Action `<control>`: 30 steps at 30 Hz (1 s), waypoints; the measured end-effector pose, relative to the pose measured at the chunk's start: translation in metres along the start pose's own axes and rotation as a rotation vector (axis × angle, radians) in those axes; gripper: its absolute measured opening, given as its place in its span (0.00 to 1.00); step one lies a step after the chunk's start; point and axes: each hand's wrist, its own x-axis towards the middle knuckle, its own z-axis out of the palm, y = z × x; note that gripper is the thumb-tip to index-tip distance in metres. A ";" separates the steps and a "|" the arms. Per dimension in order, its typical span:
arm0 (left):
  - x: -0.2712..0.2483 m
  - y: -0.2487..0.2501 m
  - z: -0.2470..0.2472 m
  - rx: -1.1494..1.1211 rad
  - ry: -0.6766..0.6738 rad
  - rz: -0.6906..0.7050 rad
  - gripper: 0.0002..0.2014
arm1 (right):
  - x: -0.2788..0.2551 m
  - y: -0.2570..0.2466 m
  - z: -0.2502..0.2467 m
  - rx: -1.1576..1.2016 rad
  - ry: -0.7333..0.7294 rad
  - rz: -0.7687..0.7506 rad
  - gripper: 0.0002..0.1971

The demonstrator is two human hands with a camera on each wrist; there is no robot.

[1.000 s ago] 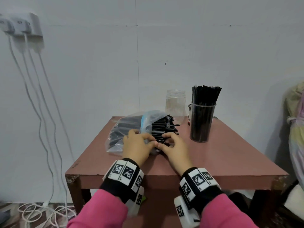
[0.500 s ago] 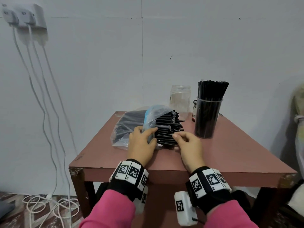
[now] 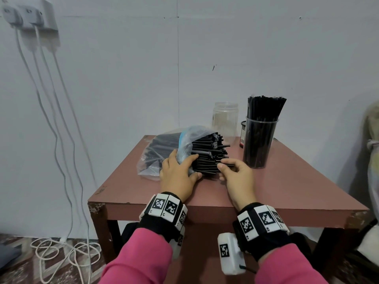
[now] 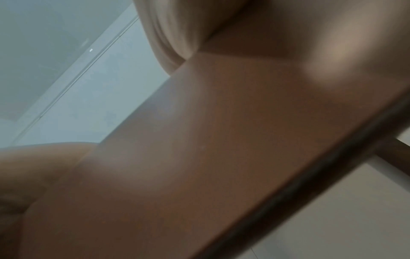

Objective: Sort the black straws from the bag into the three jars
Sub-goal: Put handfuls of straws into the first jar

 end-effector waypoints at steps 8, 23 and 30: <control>-0.001 0.004 -0.001 0.116 -0.066 0.115 0.30 | -0.001 -0.006 0.000 -0.006 -0.169 0.007 0.02; 0.004 0.002 0.002 0.014 -0.044 -0.012 0.20 | -0.002 -0.007 -0.005 0.132 0.076 0.007 0.07; 0.004 0.003 0.002 0.025 -0.036 -0.026 0.19 | -0.002 -0.013 -0.002 0.165 0.006 0.041 0.03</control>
